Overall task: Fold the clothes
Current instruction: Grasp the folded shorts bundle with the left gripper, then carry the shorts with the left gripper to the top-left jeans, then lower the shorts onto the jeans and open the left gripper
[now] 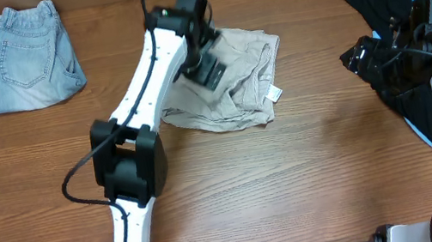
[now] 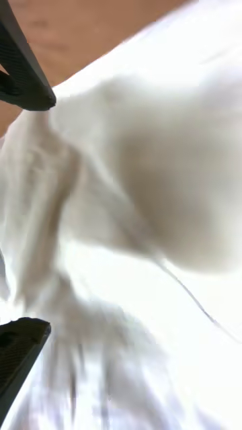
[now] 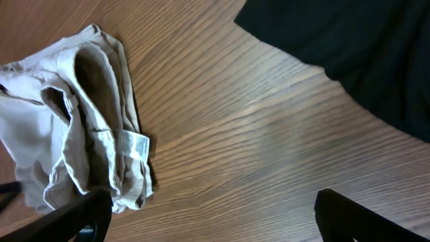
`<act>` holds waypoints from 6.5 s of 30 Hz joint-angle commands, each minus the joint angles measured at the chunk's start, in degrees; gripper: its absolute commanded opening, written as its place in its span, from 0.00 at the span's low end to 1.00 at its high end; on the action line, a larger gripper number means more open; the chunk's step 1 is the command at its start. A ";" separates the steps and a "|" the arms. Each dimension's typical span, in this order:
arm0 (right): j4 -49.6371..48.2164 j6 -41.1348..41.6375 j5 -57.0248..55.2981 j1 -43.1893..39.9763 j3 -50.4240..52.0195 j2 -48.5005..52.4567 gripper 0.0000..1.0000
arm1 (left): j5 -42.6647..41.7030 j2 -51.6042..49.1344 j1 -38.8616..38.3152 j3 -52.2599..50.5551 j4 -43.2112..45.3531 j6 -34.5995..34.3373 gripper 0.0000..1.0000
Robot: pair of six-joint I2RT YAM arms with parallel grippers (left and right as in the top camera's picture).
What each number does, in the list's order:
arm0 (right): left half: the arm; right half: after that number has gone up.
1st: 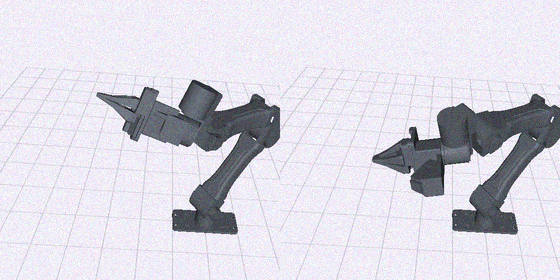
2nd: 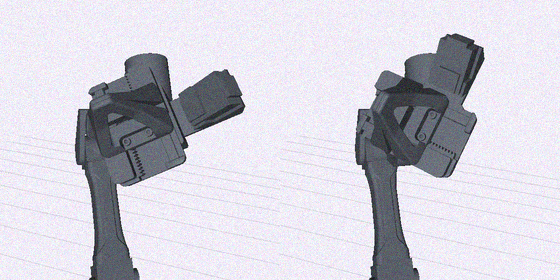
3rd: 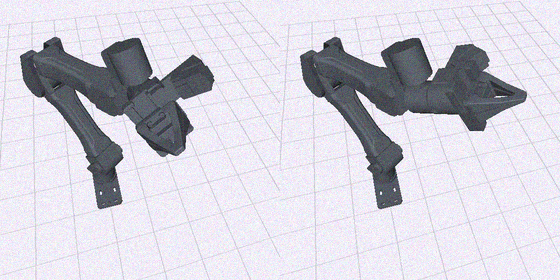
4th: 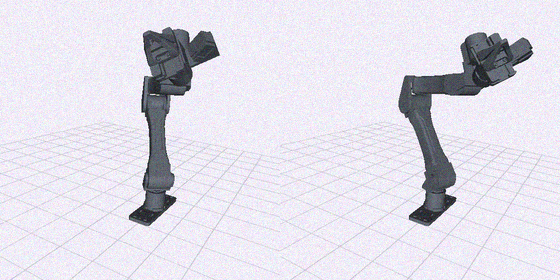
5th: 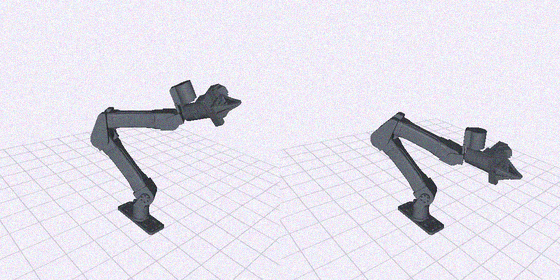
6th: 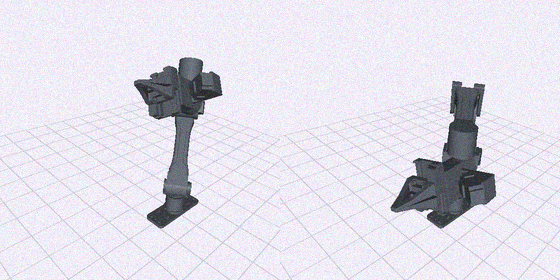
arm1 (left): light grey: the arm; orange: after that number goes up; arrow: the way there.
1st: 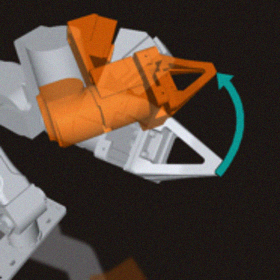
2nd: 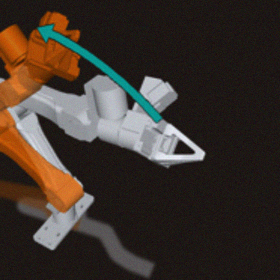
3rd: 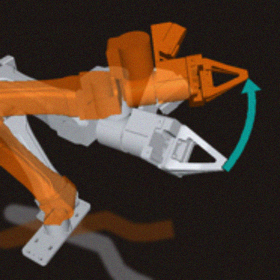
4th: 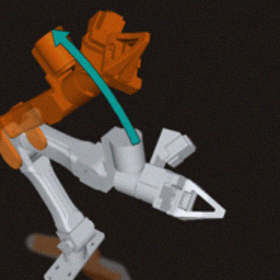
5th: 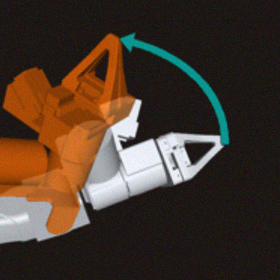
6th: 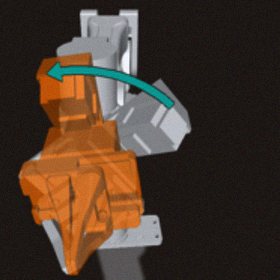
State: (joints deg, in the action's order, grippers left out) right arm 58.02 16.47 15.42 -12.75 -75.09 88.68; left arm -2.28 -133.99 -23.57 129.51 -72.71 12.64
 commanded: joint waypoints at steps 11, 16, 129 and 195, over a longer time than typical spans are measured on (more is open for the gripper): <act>-0.85 -0.15 -4.31 -0.13 0.13 0.11 1.00 | 7.10 -9.81 -11.78 5.60 9.01 -7.30 1.00; -1.77 -0.15 -4.28 -0.13 0.13 0.11 1.00 | 8.22 -13.05 -12.92 5.60 10.03 -7.98 1.00; -6.10 0.07 -2.32 -0.13 0.13 0.11 1.00 | 11.45 -0.92 39.85 24.50 29.77 38.34 0.04; -7.17 0.02 -2.29 -0.13 0.13 0.11 1.00 | -4.87 -6.05 30.51 15.76 33.86 -9.57 1.00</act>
State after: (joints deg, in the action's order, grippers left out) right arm 50.74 16.47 12.71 -12.73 -75.09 88.68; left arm -5.78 -146.39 6.07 141.25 -37.85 11.51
